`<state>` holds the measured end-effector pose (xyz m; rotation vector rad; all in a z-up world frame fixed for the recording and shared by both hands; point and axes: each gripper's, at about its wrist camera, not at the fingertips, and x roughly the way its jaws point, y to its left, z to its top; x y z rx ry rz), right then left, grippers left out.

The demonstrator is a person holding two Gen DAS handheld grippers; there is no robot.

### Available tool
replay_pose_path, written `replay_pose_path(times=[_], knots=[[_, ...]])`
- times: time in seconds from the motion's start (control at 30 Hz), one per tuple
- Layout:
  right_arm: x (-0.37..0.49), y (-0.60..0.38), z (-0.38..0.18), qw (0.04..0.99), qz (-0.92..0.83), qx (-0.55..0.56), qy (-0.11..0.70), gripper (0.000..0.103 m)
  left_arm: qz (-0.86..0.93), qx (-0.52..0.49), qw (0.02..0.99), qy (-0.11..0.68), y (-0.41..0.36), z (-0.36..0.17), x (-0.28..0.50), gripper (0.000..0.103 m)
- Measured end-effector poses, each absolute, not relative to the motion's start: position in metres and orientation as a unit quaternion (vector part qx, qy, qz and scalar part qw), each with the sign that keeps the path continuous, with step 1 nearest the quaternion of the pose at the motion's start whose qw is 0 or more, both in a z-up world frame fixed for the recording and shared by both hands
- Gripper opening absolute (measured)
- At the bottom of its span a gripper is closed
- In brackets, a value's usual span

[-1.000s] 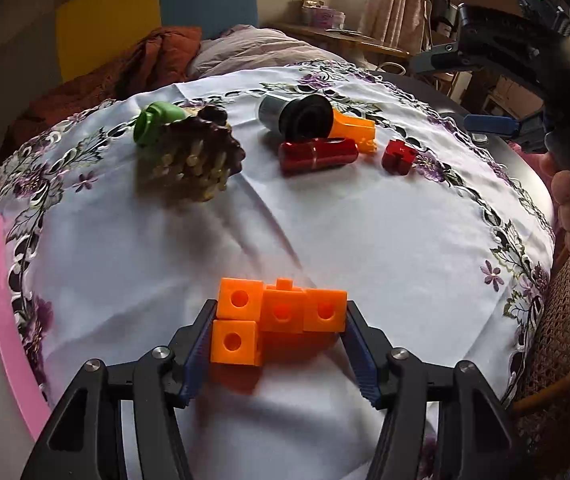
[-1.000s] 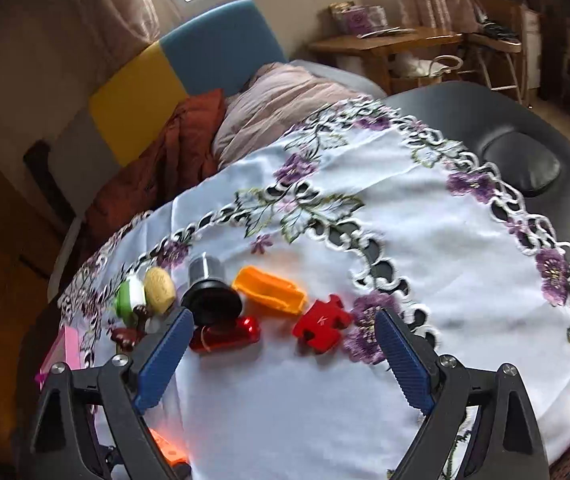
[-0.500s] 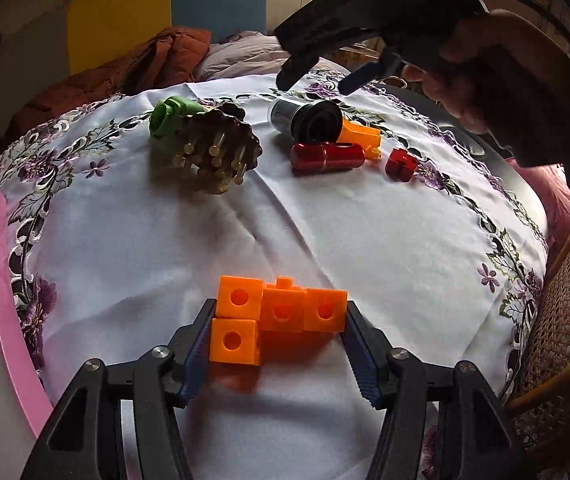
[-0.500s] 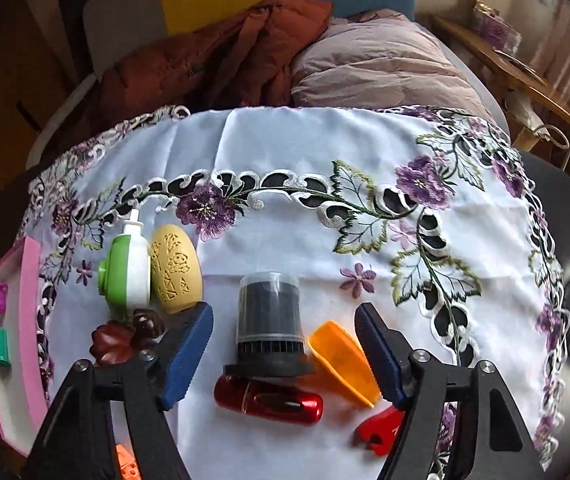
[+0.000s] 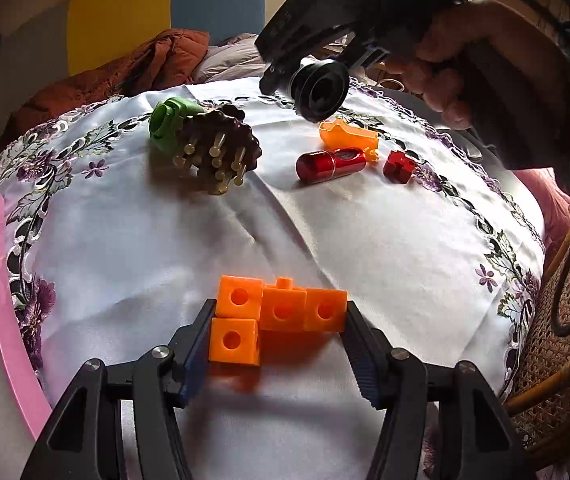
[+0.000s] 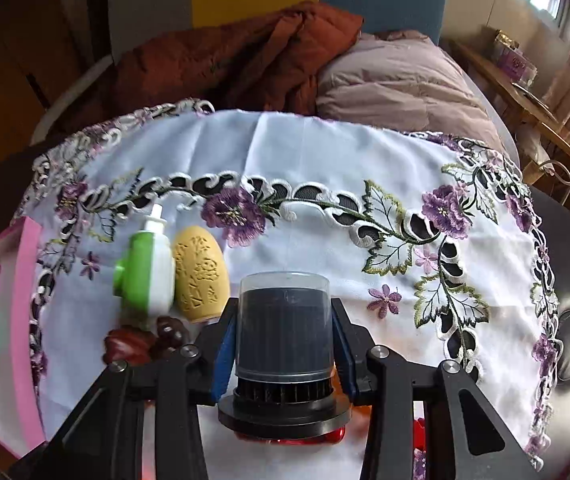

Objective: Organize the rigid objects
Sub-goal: 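Lift the orange cubes with the left gripper while the right gripper grasps the black-capped canister, then lower the orange cubes into the tray and open the left gripper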

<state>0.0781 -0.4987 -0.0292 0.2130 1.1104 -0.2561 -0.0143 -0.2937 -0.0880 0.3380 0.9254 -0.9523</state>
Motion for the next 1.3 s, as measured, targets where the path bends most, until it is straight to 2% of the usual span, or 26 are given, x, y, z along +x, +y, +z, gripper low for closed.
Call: replay_pose_path(times=[0.2, 0.47, 0.9, 1.3], knots=[[0.037, -0.476, -0.015, 0.841, -0.082, 0.14, 0.517, 0.043, -0.429, 0.14, 0.776, 0.441, -0.285, -0.082, -0.01, 0.061], [0.012, -0.429, -0.084, 0.788, -0.03, 0.149, 0.596, 0.043, -0.406, 0.125, 0.797, 0.43, -0.258, -0.062, -0.012, 0.061], [0.009, -0.417, -0.092, 0.816, -0.036, 0.119, 0.565, 0.045, -0.352, 0.085, 0.838, 0.408, -0.204, -0.018, -0.006, 0.061], [0.007, -0.416, -0.093, 0.818, -0.029, 0.111, 0.564, 0.047, -0.301, 0.058, 0.858, 0.412, -0.167, -0.011, 0.011, 0.061]])
